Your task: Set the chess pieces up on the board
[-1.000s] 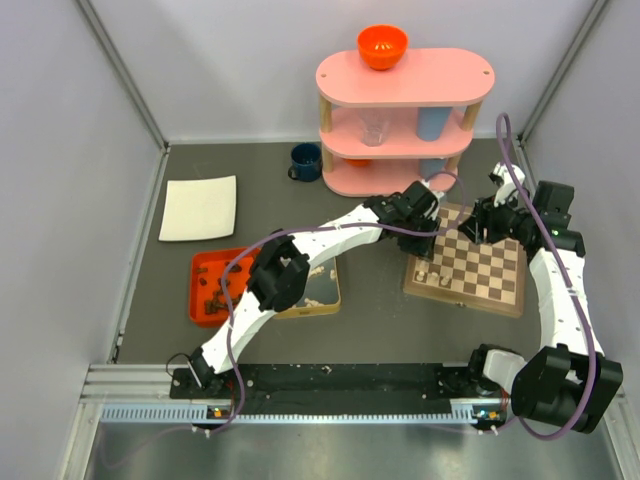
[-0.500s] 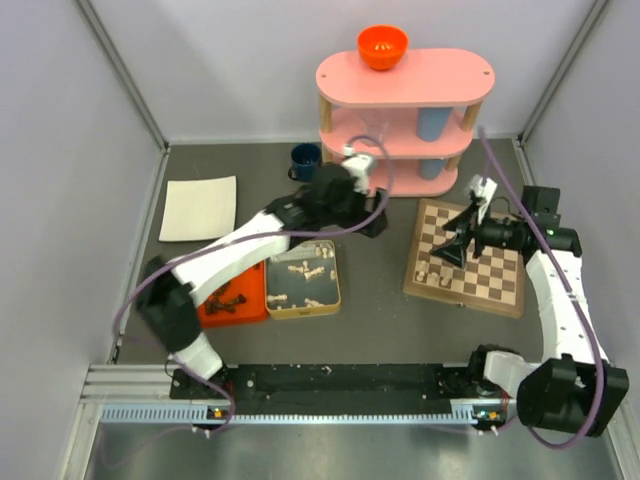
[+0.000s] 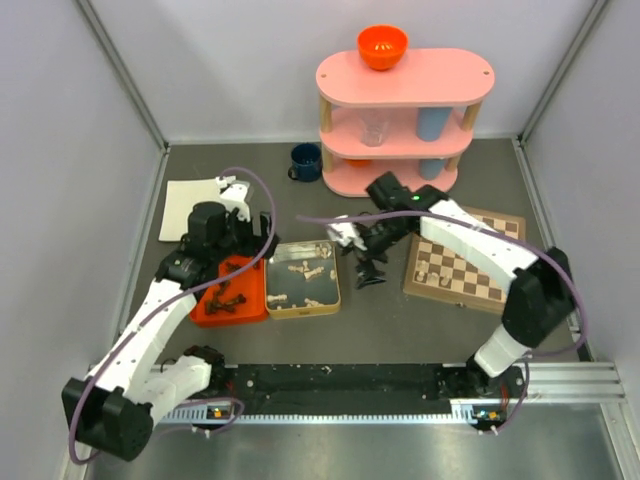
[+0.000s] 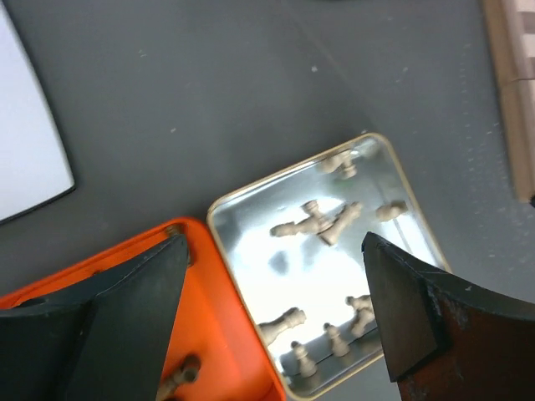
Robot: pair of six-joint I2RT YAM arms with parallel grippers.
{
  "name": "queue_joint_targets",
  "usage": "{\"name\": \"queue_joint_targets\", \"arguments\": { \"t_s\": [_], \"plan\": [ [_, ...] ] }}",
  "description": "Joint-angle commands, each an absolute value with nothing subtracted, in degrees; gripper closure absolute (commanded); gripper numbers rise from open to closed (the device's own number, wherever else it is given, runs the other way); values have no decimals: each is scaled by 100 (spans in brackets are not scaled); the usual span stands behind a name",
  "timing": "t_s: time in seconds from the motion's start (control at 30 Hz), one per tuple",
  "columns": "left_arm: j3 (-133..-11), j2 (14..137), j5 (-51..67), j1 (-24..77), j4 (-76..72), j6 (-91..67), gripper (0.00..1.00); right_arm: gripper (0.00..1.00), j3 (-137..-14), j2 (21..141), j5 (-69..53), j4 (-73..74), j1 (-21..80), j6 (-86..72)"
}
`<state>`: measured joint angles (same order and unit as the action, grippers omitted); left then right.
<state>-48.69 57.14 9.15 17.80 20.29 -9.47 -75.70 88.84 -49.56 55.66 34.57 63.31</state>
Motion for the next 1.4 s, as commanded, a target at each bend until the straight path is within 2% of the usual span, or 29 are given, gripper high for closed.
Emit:
{"name": "queue_joint_targets", "arguments": {
  "t_s": [0.0,0.07,0.1,0.17,0.4,0.63,1.07,1.1,1.27,1.37],
  "plan": [
    [-4659,4985,-215,1749,2311,-440,10,10,-8471,9578,-3483,5055,4174,6074],
    [-4413,4616,-674,1749,2329,-343,10,14,-8927,10132,-3271,4922,4367,5977],
    [-4316,4379,-886,1749,2242,-299,11,21,-9086,10343,-3096,4896,4412,5820],
    [-4210,4193,-1256,1749,2215,-273,12,26,-9542,10904,-2945,4852,4526,5635],
    [-4122,3736,-2178,1749,2136,-307,14,44,-10011,11776,-2584,4685,4799,5564],
    [-3938,3226,-3040,1749,1943,-360,14,55,-10063,12207,-2374,4597,4957,5563],
    [-3885,3059,-2936,1740,1872,-369,14,70,-10099,12559,-2136,4500,5071,5555],
    [-3885,3059,-2892,1740,1855,-369,14,72,-10090,12568,-2136,4500,5080,5555],
    [-3876,2989,-2681,1740,1820,-378,15,94,-10011,12472,-2153,4474,5089,5511],
    [-3885,2874,-2558,1749,1819,-518,15,96,-9958,12174,-2346,4474,5089,5397]
  ]
}}
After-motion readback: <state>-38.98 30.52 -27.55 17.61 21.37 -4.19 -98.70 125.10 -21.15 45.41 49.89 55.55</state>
